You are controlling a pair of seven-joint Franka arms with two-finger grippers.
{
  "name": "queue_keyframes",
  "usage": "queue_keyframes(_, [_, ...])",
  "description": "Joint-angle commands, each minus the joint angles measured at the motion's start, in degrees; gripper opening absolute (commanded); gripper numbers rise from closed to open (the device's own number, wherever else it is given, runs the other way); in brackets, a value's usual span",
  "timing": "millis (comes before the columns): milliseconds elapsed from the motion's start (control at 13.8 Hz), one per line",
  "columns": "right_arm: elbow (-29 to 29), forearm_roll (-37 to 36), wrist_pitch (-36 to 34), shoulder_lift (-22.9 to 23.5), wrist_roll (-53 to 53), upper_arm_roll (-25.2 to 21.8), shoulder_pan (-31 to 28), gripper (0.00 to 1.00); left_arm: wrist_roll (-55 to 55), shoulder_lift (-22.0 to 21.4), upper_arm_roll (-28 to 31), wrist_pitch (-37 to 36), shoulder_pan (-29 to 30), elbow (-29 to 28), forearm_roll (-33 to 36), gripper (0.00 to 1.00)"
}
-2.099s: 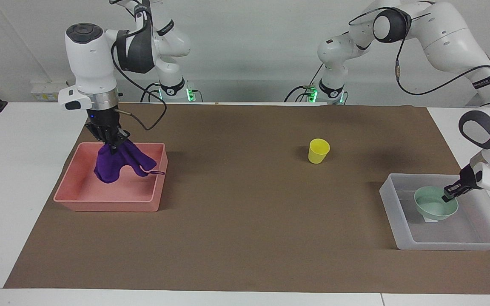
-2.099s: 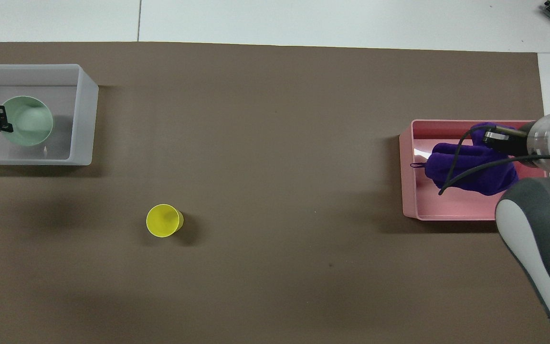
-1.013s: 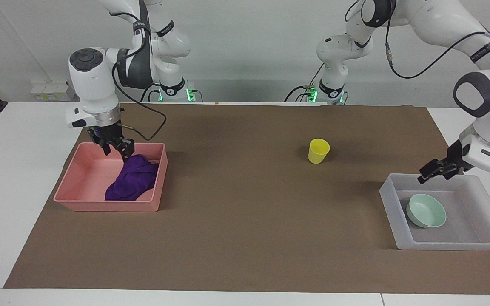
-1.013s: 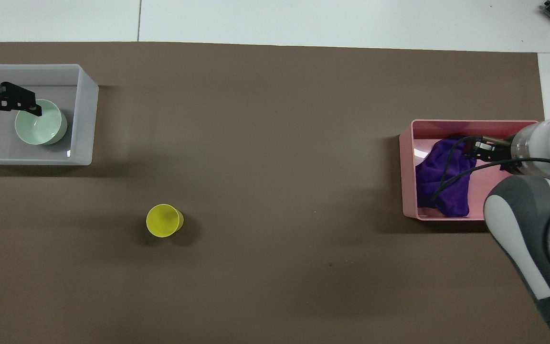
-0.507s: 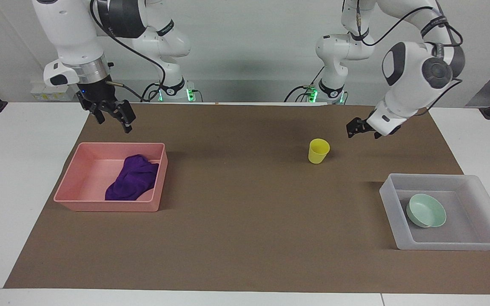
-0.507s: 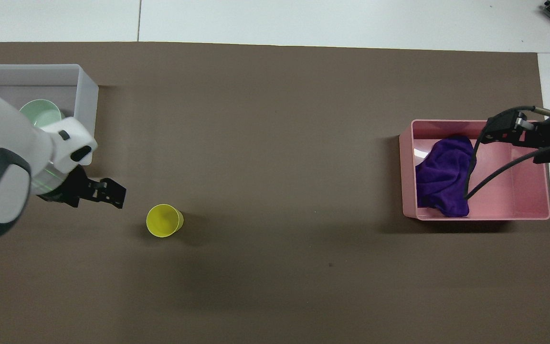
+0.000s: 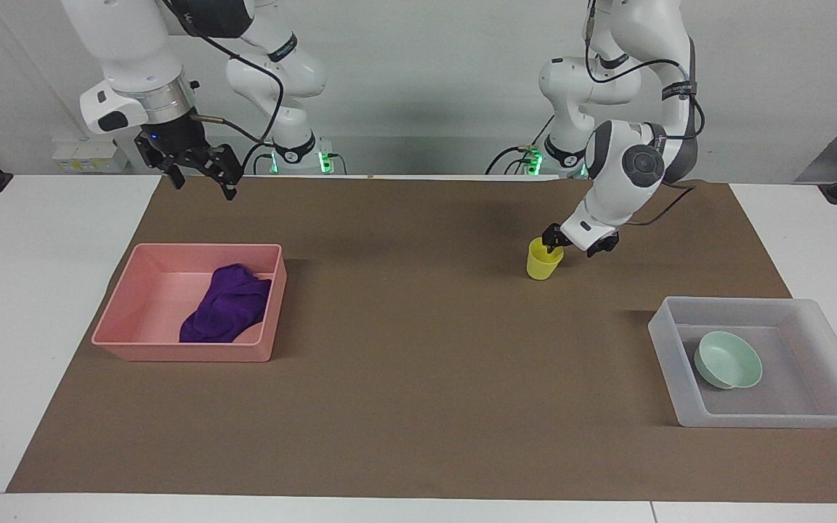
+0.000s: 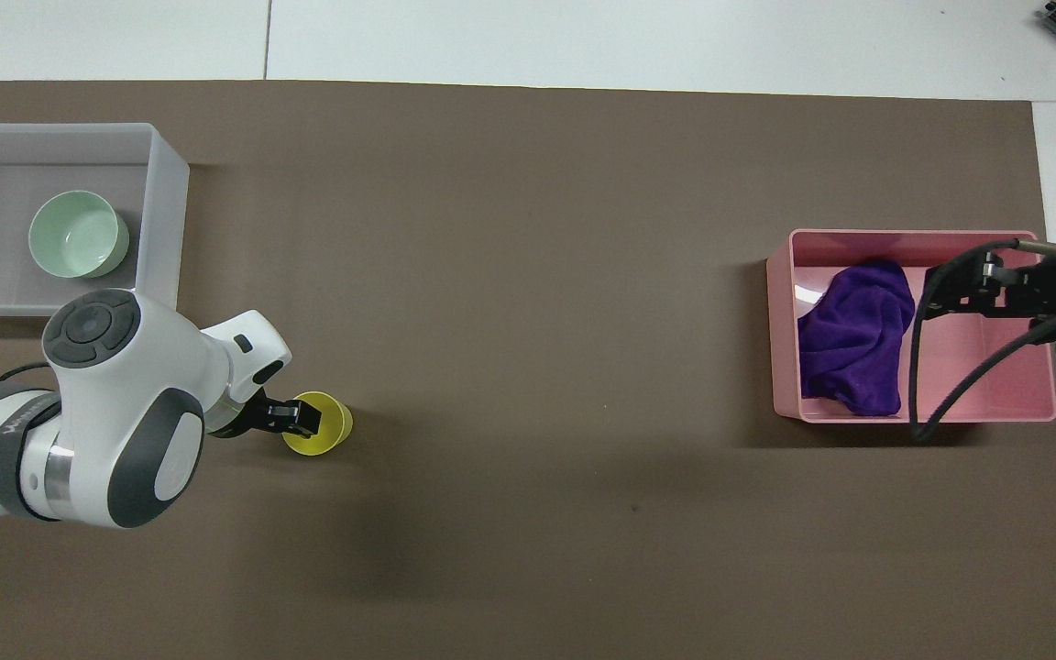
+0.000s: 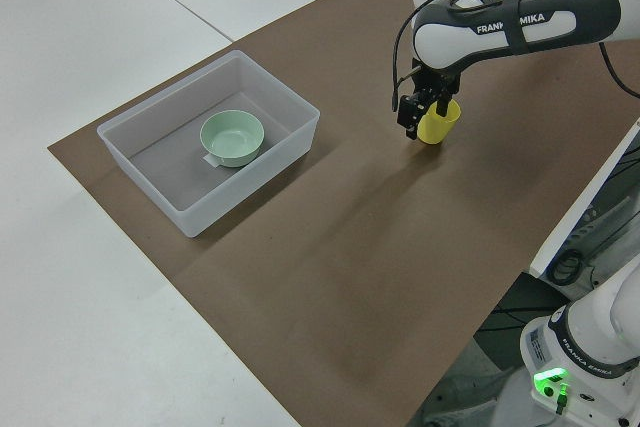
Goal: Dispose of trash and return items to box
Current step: 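Release the bowl and reach the left gripper to the yellow cup, then grasp the yellow cup with the left gripper and lift it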
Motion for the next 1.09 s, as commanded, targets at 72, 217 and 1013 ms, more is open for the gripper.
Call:
queue_keyframes(72, [-0.1,1.2,-0.4,-0.1,-2.0,1.2,-0.7,1.00,-0.9,-0.6,1.0,1.2,-1.0,-1.2,-1.0,0.00])
queue_keyframes(217, [0.0,0.5,-0.6,-0.2,-5.5,1.1,-0.7,1.00,-4.2,1.6,1.0,0.7,-1.0,-0.4,-2.4,0.00])
queue_keyframes(1013, [0.0,0.6,-0.3,-0.2,-10.1,1.1,-0.9,1.00,-5.3,6.9,1.7,-22.8,13.9,32.4,-1.7,0.00])
